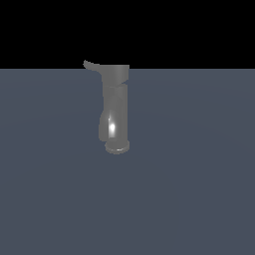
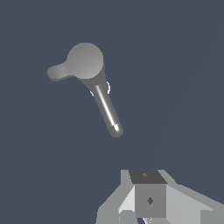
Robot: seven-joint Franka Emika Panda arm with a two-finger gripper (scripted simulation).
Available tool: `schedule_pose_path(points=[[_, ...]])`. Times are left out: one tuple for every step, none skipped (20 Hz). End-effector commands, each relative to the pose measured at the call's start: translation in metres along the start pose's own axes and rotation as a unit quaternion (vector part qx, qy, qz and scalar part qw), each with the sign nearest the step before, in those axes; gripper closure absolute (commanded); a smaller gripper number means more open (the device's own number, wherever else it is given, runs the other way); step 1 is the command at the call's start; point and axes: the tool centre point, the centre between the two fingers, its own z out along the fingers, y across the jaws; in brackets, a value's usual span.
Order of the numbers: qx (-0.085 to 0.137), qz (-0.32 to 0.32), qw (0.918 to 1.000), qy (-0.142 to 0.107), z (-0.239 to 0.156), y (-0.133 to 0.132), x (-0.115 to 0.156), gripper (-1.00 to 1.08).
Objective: Turn on the faucet by rotating a designated handle.
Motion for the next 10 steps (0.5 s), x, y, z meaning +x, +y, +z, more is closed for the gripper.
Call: schedule_pose_path(points=[[0.001, 0.029, 0.9996, -0.001, 0.004, -0.008, 0.011, 1.08], [0.001, 0.041, 0.9992, -0.001, 0.006, -0.011, 0.016, 1.08], [0.001, 0.053, 0.9986, -0.002, 0.008, -0.014, 0.02, 1.08], [0.002, 0.064, 0.9979, -0.002, 0.01, -0.017, 0.024, 1.08], [0.002, 0.076, 0.9971, -0.002, 0.012, -0.02, 0.029, 1.08], [0.002, 0.087, 0.9962, -0.003, 0.014, -0.023, 0.033, 1.08], [0.002, 0.099, 0.9951, -0.003, 0.016, -0.026, 0.037, 1.08], [0.002, 0.11, 0.9939, -0.004, 0.018, -0.029, 0.042, 1.08], [0.002, 0.122, 0.9925, -0.004, 0.021, -0.032, 0.046, 1.08], [0.002, 0.133, 0.9911, -0.004, 0.023, -0.036, 0.05, 1.08]])
